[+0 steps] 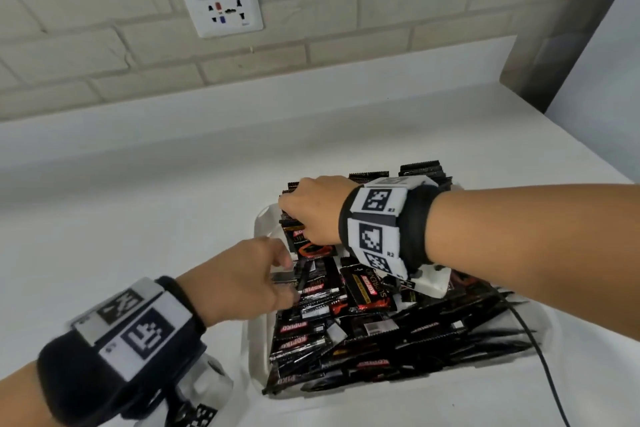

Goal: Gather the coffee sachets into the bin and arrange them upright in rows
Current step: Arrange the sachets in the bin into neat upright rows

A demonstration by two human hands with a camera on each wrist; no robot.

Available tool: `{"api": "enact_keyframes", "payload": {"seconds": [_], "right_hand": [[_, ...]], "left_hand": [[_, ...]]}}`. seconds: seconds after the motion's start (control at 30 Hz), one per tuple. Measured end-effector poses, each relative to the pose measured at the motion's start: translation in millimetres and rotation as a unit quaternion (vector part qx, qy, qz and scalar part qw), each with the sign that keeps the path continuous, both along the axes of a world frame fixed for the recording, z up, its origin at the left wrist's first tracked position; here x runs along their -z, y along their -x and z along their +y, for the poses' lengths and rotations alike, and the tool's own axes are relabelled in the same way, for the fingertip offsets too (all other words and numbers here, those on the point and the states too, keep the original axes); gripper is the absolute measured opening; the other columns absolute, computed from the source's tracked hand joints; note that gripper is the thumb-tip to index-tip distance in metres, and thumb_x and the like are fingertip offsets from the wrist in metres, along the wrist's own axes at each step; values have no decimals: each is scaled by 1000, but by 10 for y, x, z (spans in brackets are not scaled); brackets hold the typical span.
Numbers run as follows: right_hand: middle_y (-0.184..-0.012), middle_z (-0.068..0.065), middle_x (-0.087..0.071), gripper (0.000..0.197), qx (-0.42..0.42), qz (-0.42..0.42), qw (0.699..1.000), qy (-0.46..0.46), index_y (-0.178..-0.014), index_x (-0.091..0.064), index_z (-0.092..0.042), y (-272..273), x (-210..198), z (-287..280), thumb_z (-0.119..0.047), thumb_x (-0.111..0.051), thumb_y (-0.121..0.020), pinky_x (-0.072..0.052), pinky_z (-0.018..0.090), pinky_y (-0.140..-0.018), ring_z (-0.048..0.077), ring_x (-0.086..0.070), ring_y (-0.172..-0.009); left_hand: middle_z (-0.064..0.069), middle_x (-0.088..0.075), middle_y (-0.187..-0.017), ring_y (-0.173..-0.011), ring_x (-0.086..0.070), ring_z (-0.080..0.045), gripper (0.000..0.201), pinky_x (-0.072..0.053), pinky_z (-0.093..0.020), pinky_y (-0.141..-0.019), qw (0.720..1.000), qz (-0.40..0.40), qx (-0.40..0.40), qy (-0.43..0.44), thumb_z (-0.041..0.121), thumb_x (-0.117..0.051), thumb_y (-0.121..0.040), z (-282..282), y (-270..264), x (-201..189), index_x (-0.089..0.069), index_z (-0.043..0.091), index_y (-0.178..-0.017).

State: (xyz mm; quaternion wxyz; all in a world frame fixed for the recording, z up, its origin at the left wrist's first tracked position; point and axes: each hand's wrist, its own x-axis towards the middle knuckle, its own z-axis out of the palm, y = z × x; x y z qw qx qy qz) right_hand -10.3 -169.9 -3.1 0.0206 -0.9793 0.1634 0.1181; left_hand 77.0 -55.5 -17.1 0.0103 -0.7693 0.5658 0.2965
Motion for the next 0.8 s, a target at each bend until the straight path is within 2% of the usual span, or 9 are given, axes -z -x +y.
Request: {"api": "enact_keyframes", "payload": {"seconds": [0.1, 0.17, 0.27, 0.33, 0.4, 0.53, 0.67, 0.73, 0.8], "right_hand": [[-70, -1, -34, 15, 4, 23, 1000, 11, -104, -52, -9, 6, 20, -1, -11, -54, -89, -32, 23, -45, 13, -38, -55], [-81, 1, -42, 15, 6, 29, 999, 19, -102, -51, -11, 16, 14, -11, -14, -57, -89, -34, 25, -49, 15, -43, -61], [-101, 7, -52, 31, 0, 31, 999, 26, -110, -52, -9, 29, 1, -46, -24, -64, -86, -39, 30, -59, 19, -48, -74], [-106, 7, -54, 35, -1, 29, 999, 21, -111, -52, -8, 20, -7, -59, -25, -67, -83, -40, 29, -56, 19, -48, -75], [-107, 8, -55, 35, 8, 24, 1000, 4, -109, -54, -9, -3, -19, -65, -24, -69, -82, -40, 26, -53, 19, -50, -75], [-108, 8, -57, 31, 24, 0, 999, -36, -107, -56, -8, -37, -87, -104, -17, -70, -80, -35, 20, -53, 18, -49, -79], [-107, 11, -59, 14, 1, -3, 1000, -23, -97, -58, -7, -45, -87, -131, -3, -61, -84, -30, 19, -48, 19, -50, -77], [-105, 11, -59, 11, -13, 4, 1000, -9, -92, -54, -9, -43, -59, -136, 0, -55, -87, -28, 19, -46, 19, -49, -77], [-94, 8, -56, 11, -17, 7, 1000, -6, -95, -55, -7, -39, -49, -149, 1, -54, -87, -26, 19, -46, 18, -47, -72]], "left_hand": [[6, -49, -129, -115, -50, -11, 55, -41, -18, -92, 997, -34, 60, -19, 44, -62, -85, -31, 67, 35, -45, 22, -133], [6, -46, -137, -120, -48, -11, 59, -38, -18, -97, 995, -42, 91, -14, 46, -57, -87, -62, 81, 64, -42, 21, -138], [5, -42, -142, -124, -45, -10, 67, -36, -21, -103, 990, -21, 133, -36, 51, -57, -85, -86, 74, 124, -38, 20, -141], [3, -38, -146, -129, -41, -11, 77, -34, -25, -108, 987, -17, 148, -67, 54, -59, -83, -95, 75, 165, -31, 19, -145], [3, -38, -146, -129, -41, -12, 81, -34, -27, -108, 985, -20, 153, -73, 55, -60, -81, -108, 83, 188, -27, 19, -146], [4, -39, -145, -127, -42, -12, 84, -34, -23, -106, 986, -7, 147, -75, 57, -62, -79, -155, 90, 192, -26, 20, -146], [4, -33, -149, -133, -36, -13, 96, -30, -26, -111, 985, -12, 148, -89, 63, -63, -75, -176, 91, 236, -19, 20, -149], [4, -34, -147, -131, -38, -13, 95, -31, -28, -110, 984, -19, 150, -92, 63, -62, -75, -183, 95, 264, -20, 20, -149], [4, -41, -141, -125, -44, -14, 87, -38, -30, -106, 984, -28, 151, -85, 59, -62, -77, -182, 111, 286, -25, 22, -147]]}}
